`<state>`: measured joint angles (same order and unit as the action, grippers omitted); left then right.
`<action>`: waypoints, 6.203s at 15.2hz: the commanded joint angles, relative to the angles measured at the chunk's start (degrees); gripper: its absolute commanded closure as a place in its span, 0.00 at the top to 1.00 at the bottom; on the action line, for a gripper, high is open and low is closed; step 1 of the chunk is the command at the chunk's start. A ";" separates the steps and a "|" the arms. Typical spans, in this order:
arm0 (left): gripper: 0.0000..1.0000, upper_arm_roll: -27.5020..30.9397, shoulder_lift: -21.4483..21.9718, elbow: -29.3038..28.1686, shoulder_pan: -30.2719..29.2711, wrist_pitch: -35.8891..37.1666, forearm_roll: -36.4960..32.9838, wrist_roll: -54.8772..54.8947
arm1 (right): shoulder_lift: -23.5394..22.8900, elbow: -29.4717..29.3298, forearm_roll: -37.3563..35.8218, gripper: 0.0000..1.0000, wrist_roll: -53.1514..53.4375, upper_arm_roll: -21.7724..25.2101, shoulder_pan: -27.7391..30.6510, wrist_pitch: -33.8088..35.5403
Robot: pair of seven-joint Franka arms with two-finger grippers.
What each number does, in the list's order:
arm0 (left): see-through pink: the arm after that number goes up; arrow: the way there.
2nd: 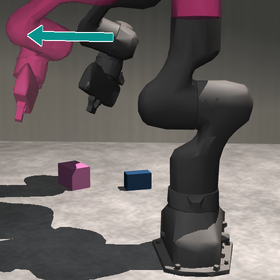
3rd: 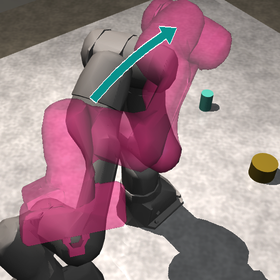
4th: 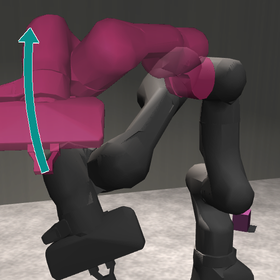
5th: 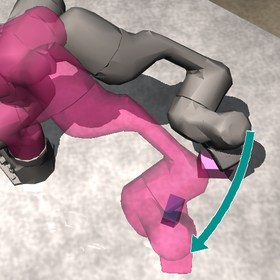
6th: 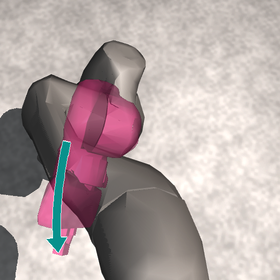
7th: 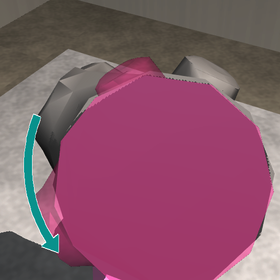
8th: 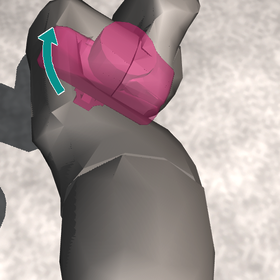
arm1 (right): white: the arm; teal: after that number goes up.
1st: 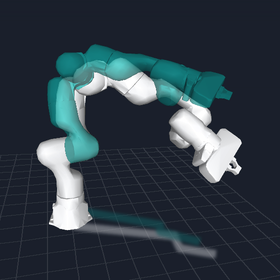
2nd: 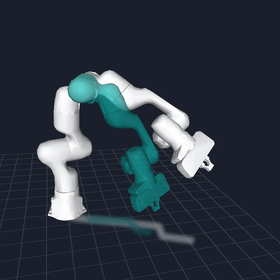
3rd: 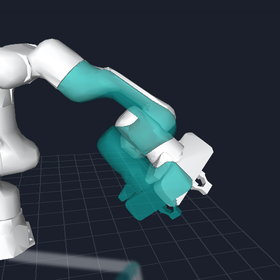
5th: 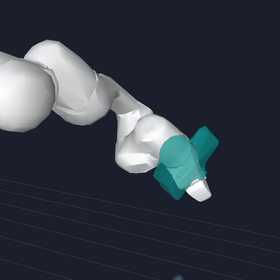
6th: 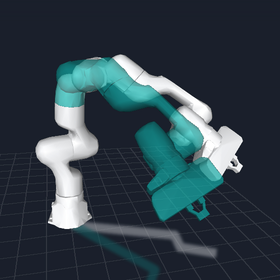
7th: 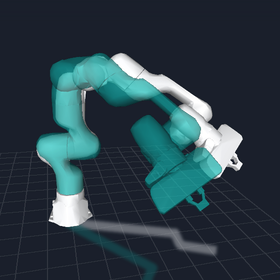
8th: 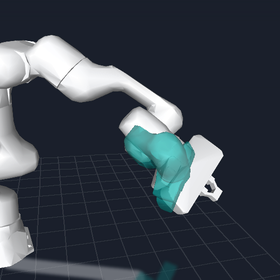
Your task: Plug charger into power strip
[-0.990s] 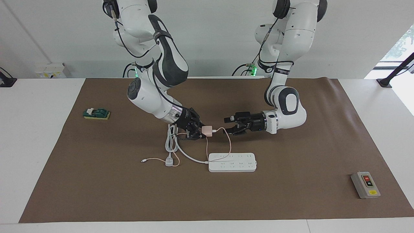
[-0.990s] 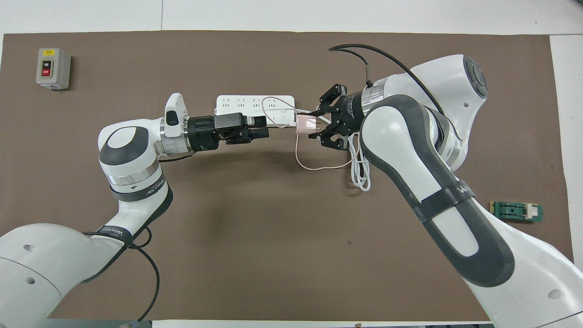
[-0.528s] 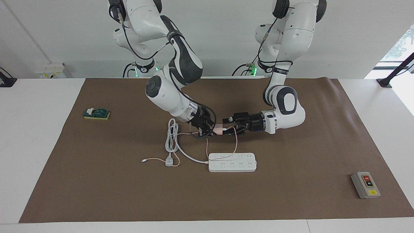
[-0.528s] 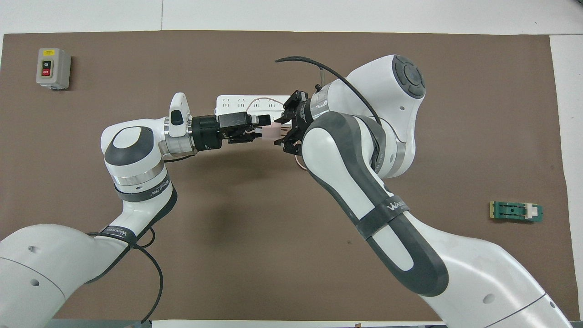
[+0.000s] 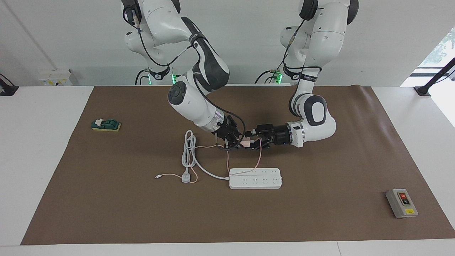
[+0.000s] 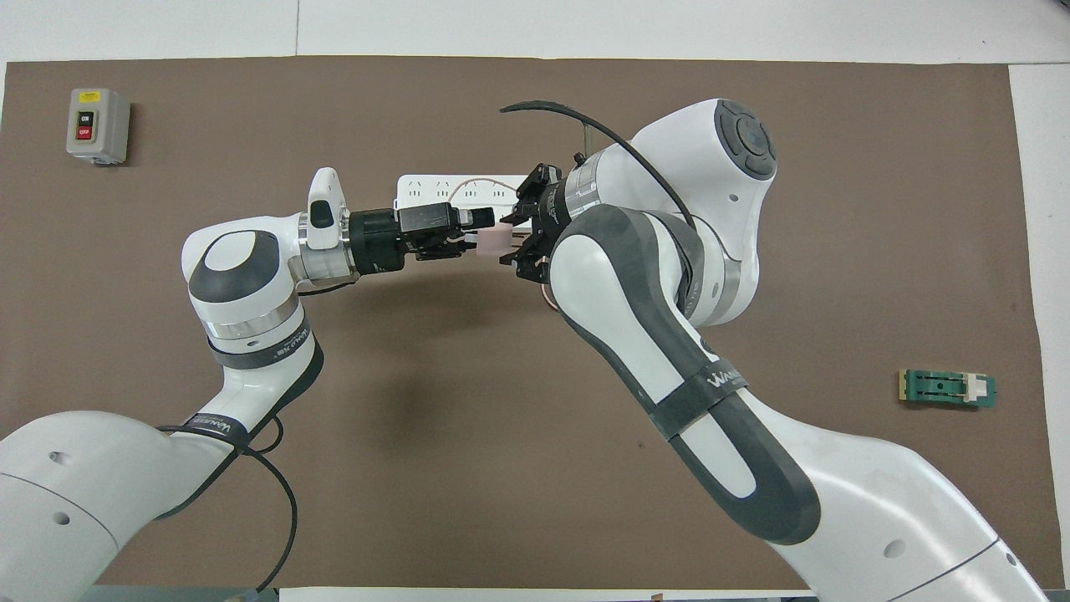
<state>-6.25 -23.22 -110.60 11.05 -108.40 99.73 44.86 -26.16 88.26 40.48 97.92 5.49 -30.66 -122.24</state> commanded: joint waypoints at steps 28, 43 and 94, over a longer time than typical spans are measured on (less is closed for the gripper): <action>0.00 0.89 -0.69 2.22 -1.82 2.85 -3.22 2.96 | 0.14 -0.72 -2.25 1.00 1.66 0.66 0.25 1.30; 0.00 16.35 9.86 21.80 -7.18 24.52 -56.11 -33.87 | 11.74 3.68 -22.36 1.00 -36.00 0.84 13.16 24.49; 0.00 16.09 -5.60 31.49 16.72 0.57 -99.64 -158.04 | 25.63 2.01 -39.86 1.00 -94.50 2.95 25.83 38.40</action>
<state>9.16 -26.87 -79.97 26.57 -105.57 1.45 -108.96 -1.32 89.51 0.68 4.81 8.51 -5.16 -84.31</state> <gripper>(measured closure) 0.683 0.000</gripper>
